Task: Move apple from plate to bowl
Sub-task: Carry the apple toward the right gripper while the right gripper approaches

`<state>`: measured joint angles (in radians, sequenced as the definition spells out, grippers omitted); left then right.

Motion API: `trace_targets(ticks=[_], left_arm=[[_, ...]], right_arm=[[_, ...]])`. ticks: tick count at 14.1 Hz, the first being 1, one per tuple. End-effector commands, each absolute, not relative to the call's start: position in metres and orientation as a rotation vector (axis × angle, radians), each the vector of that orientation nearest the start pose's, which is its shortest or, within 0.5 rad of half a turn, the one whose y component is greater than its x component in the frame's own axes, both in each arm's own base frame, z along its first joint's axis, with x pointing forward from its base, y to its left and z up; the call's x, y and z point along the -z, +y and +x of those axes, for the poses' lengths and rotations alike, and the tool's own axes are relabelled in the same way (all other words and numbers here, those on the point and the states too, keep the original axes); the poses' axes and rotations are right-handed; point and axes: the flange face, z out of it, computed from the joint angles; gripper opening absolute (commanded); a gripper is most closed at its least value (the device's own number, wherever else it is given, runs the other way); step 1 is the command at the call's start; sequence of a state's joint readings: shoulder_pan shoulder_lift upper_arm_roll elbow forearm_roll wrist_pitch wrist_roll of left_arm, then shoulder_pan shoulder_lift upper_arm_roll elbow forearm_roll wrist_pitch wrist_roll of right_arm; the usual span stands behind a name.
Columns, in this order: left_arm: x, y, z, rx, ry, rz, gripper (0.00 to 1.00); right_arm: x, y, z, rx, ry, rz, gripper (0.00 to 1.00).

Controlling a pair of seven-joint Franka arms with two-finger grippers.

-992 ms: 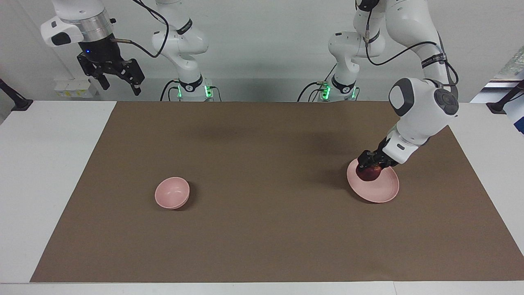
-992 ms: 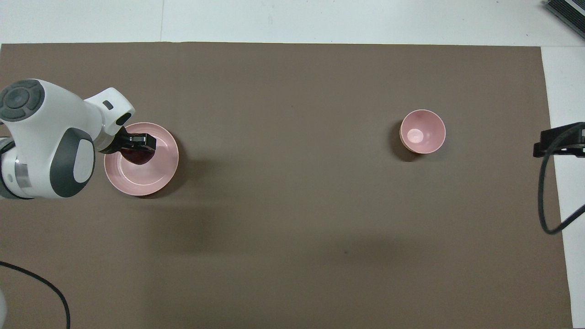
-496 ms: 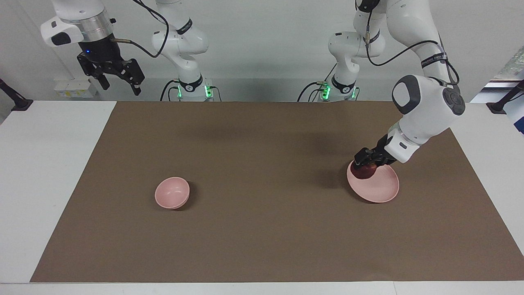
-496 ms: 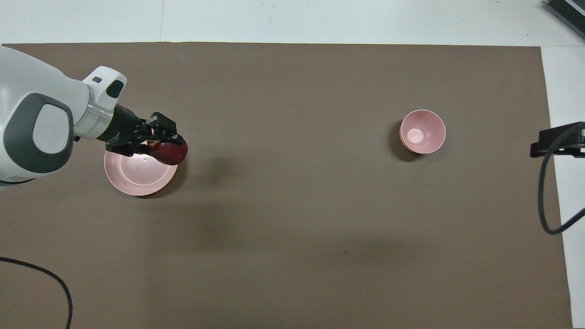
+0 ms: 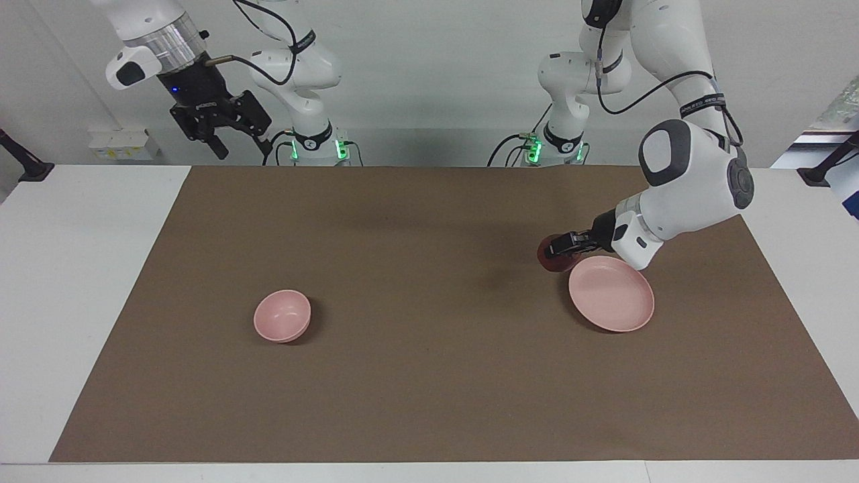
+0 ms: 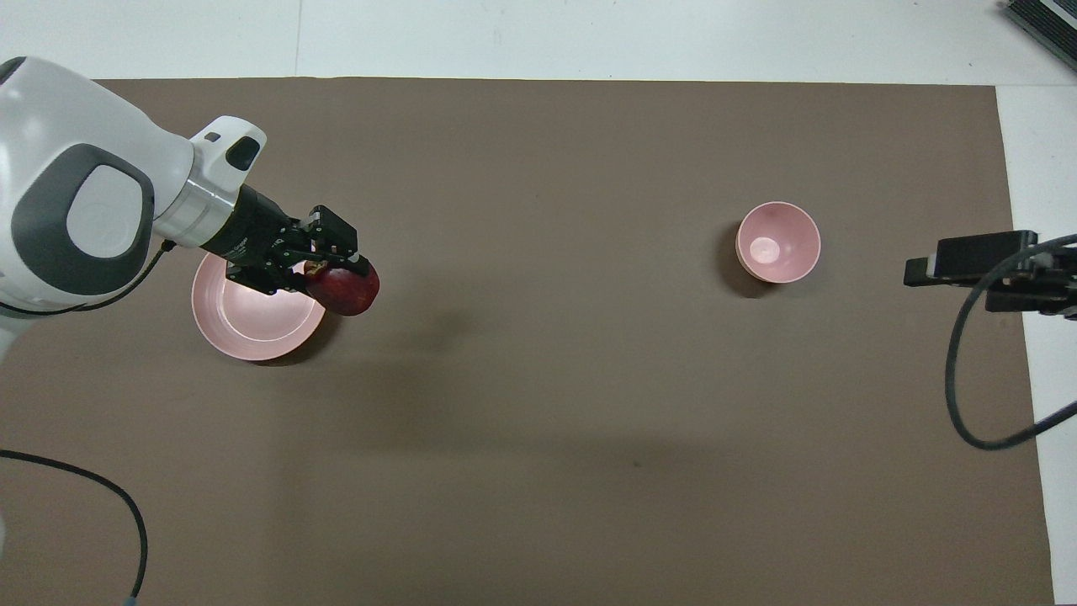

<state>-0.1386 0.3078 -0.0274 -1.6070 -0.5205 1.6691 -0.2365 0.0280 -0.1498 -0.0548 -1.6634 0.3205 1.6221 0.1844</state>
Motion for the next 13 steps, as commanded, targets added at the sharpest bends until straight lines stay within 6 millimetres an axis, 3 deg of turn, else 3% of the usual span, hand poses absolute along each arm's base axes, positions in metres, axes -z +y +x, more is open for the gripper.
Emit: trace_targets(ticks=[1, 3, 7, 10, 13], left_arm=[[-0.451, -0.156, 0.611, -0.731, -0.413, -3.521, 0.00], [-0.455, -0.168, 0.608, -0.825, -0.578, -3.508, 0.00], [-0.465, -0.190, 0.600, -1.183, -1.058, -3.367, 0.00], [-0.474, -0.205, 0.592, -1.436, -1.187, -3.281, 0.00], [-0.486, -0.235, 0.584, -1.699, -1.378, -3.095, 0.00]], right_arm=[[-0.658, 0.021, 0.496, 0.137, 0.181, -2.662, 1.00], [-0.647, 0.026, 0.495, 0.139, 0.122, -2.613, 1.00], [-0.637, 0.034, 0.488, 0.141, 0.009, -2.535, 1.00], [-0.628, 0.038, 0.478, 0.135, -0.040, -2.468, 1.00], [-0.615, 0.045, 0.472, 0.131, -0.089, -2.363, 1.00]])
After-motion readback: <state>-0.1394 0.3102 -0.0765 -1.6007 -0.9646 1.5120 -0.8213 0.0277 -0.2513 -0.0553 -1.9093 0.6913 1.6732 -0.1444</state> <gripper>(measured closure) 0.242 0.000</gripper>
